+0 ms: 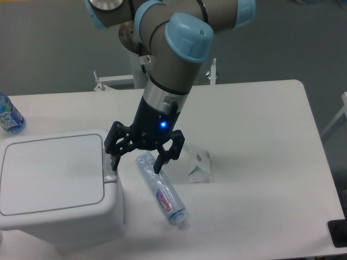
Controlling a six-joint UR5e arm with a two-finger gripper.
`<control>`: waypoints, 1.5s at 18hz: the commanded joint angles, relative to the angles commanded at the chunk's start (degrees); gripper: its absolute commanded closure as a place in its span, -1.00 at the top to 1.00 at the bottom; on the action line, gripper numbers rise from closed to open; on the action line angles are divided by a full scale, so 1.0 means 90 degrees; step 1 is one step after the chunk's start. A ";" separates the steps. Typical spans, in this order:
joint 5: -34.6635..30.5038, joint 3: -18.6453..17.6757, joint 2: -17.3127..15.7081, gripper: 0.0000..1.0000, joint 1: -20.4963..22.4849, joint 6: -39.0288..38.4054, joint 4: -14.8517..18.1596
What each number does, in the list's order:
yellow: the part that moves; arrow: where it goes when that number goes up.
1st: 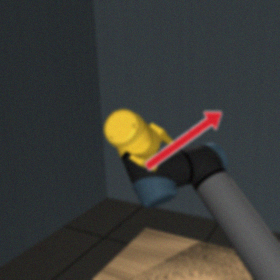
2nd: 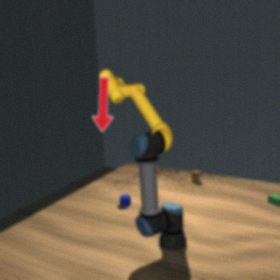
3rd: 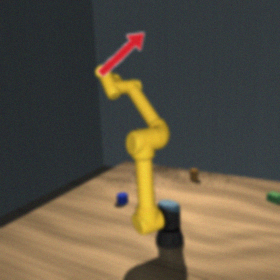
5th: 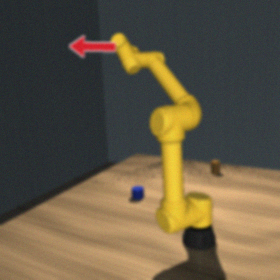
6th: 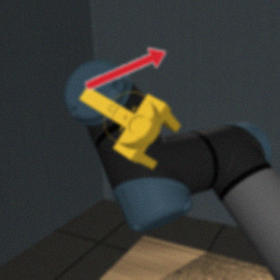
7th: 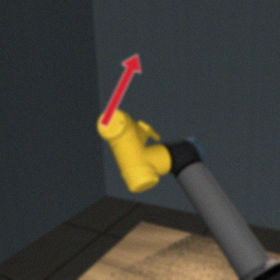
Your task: Open the trash can
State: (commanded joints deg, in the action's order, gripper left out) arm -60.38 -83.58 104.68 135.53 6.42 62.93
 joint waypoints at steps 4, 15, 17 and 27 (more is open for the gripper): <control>-0.0010 0.0000 0.0020 1.00 0.0000 0.0010 0.0000; -0.0020 -0.0049 0.0068 1.00 0.0000 0.0029 -0.0049; -0.0029 -0.0049 0.0088 1.00 0.0000 0.0029 -0.0049; -0.0340 0.0985 -0.0009 1.00 0.0437 0.0292 -0.0254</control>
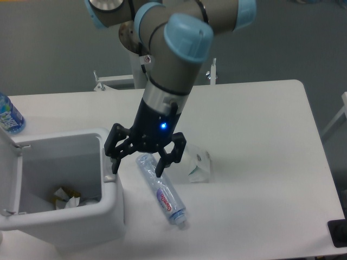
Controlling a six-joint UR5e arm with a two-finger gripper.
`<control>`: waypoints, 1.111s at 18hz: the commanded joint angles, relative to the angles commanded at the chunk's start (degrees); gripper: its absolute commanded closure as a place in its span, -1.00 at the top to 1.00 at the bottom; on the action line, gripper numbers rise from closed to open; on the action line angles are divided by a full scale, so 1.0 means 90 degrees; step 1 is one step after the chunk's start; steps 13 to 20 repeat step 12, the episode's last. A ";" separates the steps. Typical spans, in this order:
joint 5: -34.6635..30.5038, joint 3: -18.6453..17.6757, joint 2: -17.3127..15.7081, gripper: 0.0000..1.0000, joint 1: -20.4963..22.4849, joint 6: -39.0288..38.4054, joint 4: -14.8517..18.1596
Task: Open the trash can
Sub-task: 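Hold the gripper in place as the white lid swings open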
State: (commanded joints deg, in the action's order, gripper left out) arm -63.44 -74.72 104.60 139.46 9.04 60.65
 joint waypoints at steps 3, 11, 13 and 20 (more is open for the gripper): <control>-0.0760 0.0186 -0.0176 1.00 0.0275 0.0556 0.0000; -0.3506 -0.0681 -0.0372 1.00 0.0422 0.4470 0.0283; -0.3566 -0.0750 -0.0372 1.00 0.0441 0.4725 0.0302; -0.3566 -0.0750 -0.0372 1.00 0.0441 0.4725 0.0302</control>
